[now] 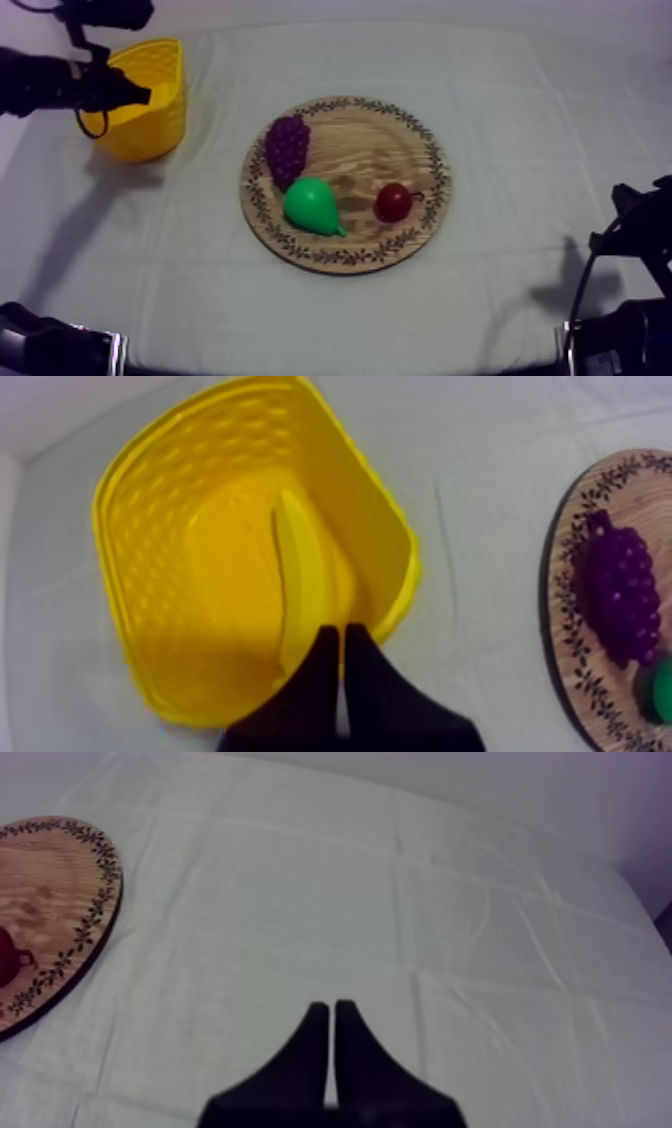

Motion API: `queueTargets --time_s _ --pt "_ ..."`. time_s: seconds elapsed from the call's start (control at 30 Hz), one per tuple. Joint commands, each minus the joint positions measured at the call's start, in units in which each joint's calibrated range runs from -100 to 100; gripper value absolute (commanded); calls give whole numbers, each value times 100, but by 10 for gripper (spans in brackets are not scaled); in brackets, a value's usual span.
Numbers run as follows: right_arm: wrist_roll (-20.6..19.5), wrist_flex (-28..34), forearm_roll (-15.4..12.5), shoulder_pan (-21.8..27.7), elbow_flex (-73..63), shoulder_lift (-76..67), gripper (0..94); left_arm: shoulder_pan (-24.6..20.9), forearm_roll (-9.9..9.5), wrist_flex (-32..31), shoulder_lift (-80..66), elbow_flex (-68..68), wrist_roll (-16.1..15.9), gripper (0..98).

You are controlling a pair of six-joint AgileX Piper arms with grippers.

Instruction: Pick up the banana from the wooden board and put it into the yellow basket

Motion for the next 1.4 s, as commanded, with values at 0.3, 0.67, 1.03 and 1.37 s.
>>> queueTargets --time_s 0.3,0.67,1.03,1.37 --pt "0 -2 1 0 -3 -2 3 -332 23 -1068 -3097 2740 526 1" --pt "0 -2 1 0 -3 -2 3 -743 727 -239 -5727 4125 63 1" --pt "0 -2 1 0 -3 -2 3 -660 1121 1000 -7810 4863 -454 1" --pt "0 -2 1 0 -3 -2 3 -477 1354 1276 -8500 4917 -916 1"
